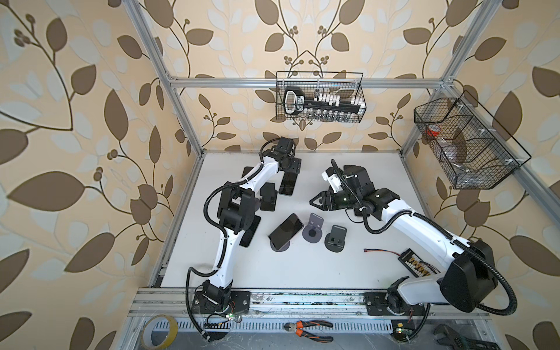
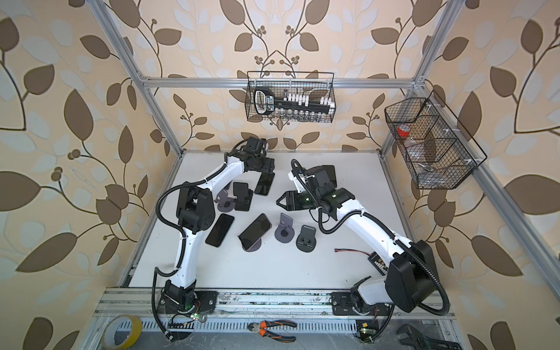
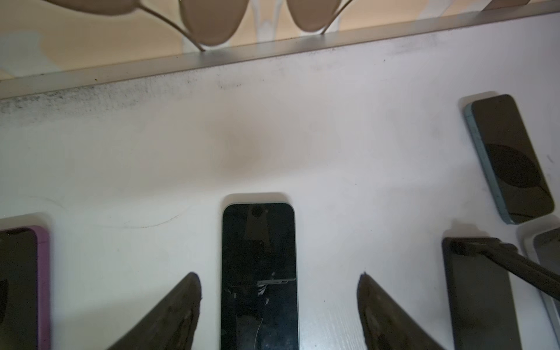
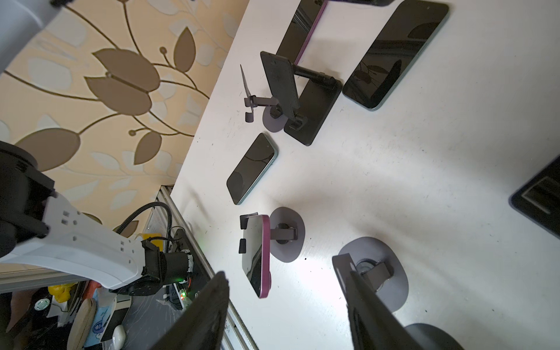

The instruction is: Remove the phone from the phone stand

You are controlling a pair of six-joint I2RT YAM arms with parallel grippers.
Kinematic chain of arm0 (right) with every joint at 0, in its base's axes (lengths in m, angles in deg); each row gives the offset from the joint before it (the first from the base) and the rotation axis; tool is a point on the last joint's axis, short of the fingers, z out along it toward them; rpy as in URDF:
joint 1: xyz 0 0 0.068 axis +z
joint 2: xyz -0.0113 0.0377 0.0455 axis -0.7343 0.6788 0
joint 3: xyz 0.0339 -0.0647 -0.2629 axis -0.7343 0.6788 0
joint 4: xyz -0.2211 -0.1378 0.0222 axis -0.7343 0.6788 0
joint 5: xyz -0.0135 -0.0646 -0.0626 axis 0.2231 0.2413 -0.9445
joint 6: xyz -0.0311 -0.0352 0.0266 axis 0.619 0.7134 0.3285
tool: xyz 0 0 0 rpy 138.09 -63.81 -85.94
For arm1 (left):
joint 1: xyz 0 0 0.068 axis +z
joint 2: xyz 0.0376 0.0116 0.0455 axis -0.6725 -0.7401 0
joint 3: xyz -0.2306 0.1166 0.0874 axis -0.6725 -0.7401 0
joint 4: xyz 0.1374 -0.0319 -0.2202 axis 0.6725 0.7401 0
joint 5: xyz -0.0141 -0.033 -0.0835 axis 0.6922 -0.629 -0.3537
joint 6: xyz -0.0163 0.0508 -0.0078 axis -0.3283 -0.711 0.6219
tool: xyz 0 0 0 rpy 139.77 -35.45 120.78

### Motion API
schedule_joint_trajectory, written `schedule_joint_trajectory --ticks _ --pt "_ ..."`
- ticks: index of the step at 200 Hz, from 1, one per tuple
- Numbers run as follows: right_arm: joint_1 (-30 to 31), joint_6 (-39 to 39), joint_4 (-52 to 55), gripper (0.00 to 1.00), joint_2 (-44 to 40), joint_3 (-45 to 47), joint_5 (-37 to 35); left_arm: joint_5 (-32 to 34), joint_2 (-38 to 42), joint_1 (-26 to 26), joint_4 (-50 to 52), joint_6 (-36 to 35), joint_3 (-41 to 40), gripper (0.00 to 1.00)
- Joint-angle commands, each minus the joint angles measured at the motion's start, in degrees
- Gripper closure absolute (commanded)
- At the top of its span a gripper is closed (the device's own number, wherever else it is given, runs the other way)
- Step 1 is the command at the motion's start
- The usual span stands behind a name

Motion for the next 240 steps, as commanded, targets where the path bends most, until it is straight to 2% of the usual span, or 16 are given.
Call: schedule_joint_trajectory --ticks 1,74,163,213,240 --pt "0.88 -0.6 1.34 0.37 -2.17 -1.84 -2.57 -2.17 5.52 0.6 -1.43 0.14 -2.86 0.19" --pt "2.9 -2.26 1.57 0.37 -5.2 -1.26 -4.52 -3.69 12.41 0.25 -0.26 1.24 -4.03 0.2" --pt "5.08 -2.48 6.81 0.37 -9.03 -7.08 -8.78 -4.05 25.45 -0.24 -0.62 1.52 -14.35 0.21" --pt "10.83 -6.07 8.45 0.37 -10.69 -8.78 -14.54 -4.77 34.81 -0.63 -0.78 1.25 -21.52 0.21" --pt "17.55 -8.0 9.63 0.37 -10.68 -9.73 -19.28 -5.57 40.2 -0.9 -1.63 0.98 -25.98 0.22"
